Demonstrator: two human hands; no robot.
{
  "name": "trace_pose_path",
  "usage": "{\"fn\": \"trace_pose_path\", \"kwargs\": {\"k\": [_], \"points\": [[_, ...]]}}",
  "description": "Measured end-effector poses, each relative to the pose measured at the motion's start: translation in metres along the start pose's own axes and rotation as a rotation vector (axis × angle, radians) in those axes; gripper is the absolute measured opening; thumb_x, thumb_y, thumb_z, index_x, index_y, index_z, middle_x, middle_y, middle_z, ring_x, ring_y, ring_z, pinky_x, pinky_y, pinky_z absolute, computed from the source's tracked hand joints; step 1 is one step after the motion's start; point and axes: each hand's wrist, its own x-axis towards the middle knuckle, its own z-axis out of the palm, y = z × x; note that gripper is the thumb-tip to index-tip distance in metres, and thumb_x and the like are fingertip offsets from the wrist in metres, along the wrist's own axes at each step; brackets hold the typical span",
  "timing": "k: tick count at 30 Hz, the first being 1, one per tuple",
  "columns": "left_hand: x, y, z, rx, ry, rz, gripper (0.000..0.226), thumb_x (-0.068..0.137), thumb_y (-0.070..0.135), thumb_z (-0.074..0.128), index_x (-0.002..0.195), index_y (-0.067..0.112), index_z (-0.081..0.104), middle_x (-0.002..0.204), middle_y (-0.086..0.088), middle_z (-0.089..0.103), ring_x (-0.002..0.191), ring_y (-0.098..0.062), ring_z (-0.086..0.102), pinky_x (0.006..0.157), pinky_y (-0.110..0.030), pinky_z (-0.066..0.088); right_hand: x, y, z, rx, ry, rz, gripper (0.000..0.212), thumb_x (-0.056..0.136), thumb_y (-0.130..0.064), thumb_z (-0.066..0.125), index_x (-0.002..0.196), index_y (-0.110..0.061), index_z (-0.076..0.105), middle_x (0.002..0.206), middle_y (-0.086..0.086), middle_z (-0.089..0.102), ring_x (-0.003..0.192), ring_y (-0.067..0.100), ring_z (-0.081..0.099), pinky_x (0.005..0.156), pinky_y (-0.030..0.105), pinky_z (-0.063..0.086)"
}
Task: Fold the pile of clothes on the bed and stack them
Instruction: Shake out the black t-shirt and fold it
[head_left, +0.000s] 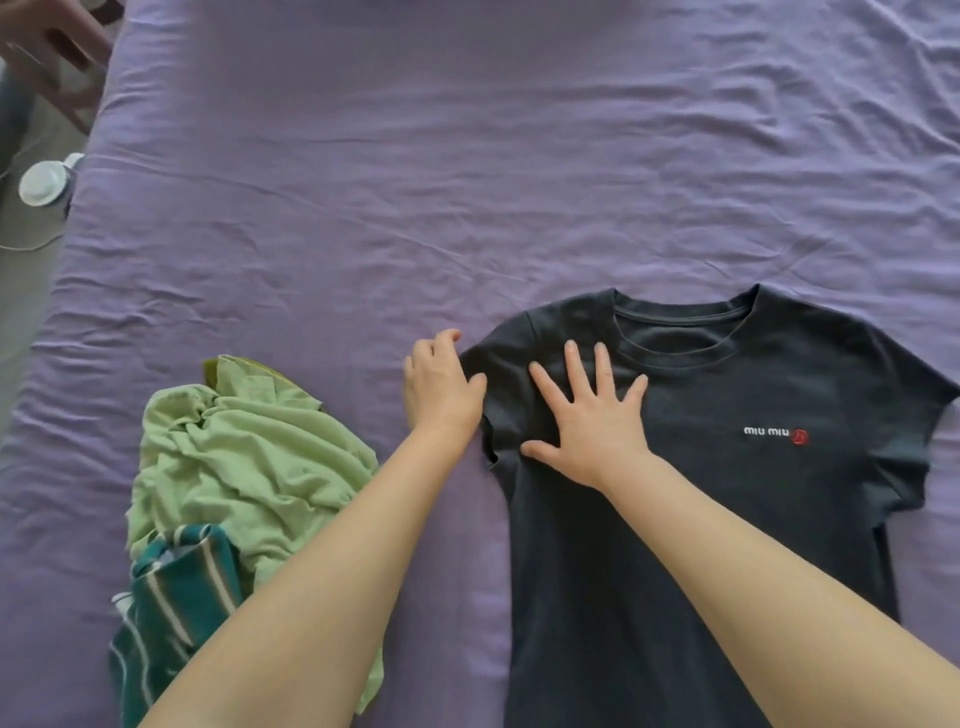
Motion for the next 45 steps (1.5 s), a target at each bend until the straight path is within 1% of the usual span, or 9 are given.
{"fn": "trace_pose_path", "kwargs": {"k": [4, 9, 15, 18, 23, 27, 33, 40, 45], "points": [[-0.058, -0.003, 0.021, -0.041, -0.006, -0.018, 0.079, 0.086, 0.025, 0.067, 0.149, 0.013, 0.021, 0.148, -0.010, 0.029, 0.135, -0.026, 0.028, 0.110, -0.032, 0.024, -0.034, 0.010, 0.008, 0.009, 0.042, -0.026, 0.083, 0.086, -0.073, 0.031, 0.149, -0.036, -0.010, 0.159, 0.007, -0.017, 0.143, 0.035, -0.020, 0.109, 0.066, 0.007], [-0.133, -0.007, 0.045, -0.182, -0.067, -0.093, 0.088, 0.085, 0.025, 0.068, 0.152, 0.019, 0.011, 0.145, -0.005, 0.036, 0.133, -0.023, 0.036, 0.110, -0.035, 0.032, -0.119, 0.023, 0.044, 0.024, 0.019, 0.025, 0.078, 0.089, -0.067, 0.033, 0.152, -0.033, -0.001, 0.160, 0.009, -0.006, 0.146, 0.033, -0.012, 0.113, 0.060, 0.007], [-0.213, -0.032, 0.063, -0.276, -0.324, -0.382, 0.043, 0.083, 0.038, 0.069, 0.119, 0.019, 0.054, 0.113, 0.001, 0.065, 0.100, -0.018, 0.059, 0.089, -0.034, 0.048, -0.220, 0.030, 0.076, 0.050, 0.038, 0.029, 0.077, 0.069, -0.052, 0.077, 0.136, -0.021, 0.053, 0.143, 0.016, 0.046, 0.134, 0.038, 0.039, 0.096, 0.061, 0.042], [-0.251, -0.050, 0.063, -0.419, -0.504, -0.497, 0.039, 0.077, 0.049, 0.071, 0.100, 0.018, 0.070, 0.099, 0.002, 0.073, 0.096, -0.019, 0.065, 0.090, -0.034, 0.051, -0.253, 0.037, 0.091, 0.059, 0.028, 0.036, 0.074, 0.067, -0.049, 0.080, 0.132, -0.019, 0.057, 0.140, 0.015, 0.050, 0.131, 0.039, 0.044, 0.093, 0.059, 0.045], [-0.304, -0.066, 0.050, -0.877, -0.551, -0.435, 0.024, 0.084, 0.012, 0.071, 0.108, 0.011, 0.067, 0.098, 0.004, 0.075, 0.092, -0.010, 0.070, 0.069, -0.016, 0.053, -0.287, 0.061, 0.112, 0.031, 0.005, 0.022, 0.065, 0.076, -0.046, 0.074, 0.133, -0.022, 0.056, 0.144, 0.014, 0.046, 0.133, 0.038, 0.042, 0.096, 0.058, 0.043], [-0.334, -0.061, 0.046, -0.818, -0.419, -0.382, 0.020, 0.084, 0.013, 0.072, 0.097, 0.000, 0.065, 0.091, 0.000, 0.073, 0.084, -0.012, 0.067, 0.071, -0.020, 0.051, -0.308, 0.087, 0.126, -0.019, -0.074, 0.026, 0.058, 0.096, -0.048, 0.042, 0.150, -0.034, 0.023, 0.160, 0.007, 0.013, 0.147, 0.031, 0.007, 0.112, 0.051, 0.023], [-0.361, -0.051, 0.045, -0.918, -0.293, -0.474, 0.017, 0.087, 0.006, 0.066, 0.104, 0.006, 0.062, 0.103, -0.008, 0.072, 0.099, -0.023, 0.067, 0.088, -0.036, 0.054, -0.345, 0.112, 0.131, 0.130, -0.097, 0.283, 0.063, 0.097, -0.046, 0.043, 0.151, -0.032, 0.013, 0.160, 0.012, 0.001, 0.146, 0.031, 0.008, 0.113, 0.041, 0.024], [-0.371, -0.058, 0.050, -0.753, -0.114, -0.520, 0.023, 0.087, 0.011, 0.068, 0.105, 0.003, 0.055, 0.098, -0.009, 0.063, 0.081, -0.016, 0.059, 0.064, -0.026, 0.047, -0.370, 0.115, 0.136, 0.469, 0.030, 0.538, 0.053, 0.093, -0.014, 0.057, 0.141, -0.015, 0.037, 0.154, 0.010, 0.022, 0.140, 0.027, 0.020, 0.098, 0.042, 0.040], [-0.368, -0.065, 0.055, -0.584, -0.118, -0.465, 0.023, 0.083, 0.018, 0.074, 0.099, 0.009, 0.060, 0.095, -0.003, 0.066, 0.088, -0.020, 0.062, 0.080, -0.037, 0.052, -0.371, 0.127, 0.142, 0.580, 0.108, 0.694, 0.052, 0.090, -0.017, 0.062, 0.137, -0.012, 0.042, 0.136, 0.013, 0.046, 0.121, 0.034, 0.046, 0.092, 0.044, 0.041]]}}
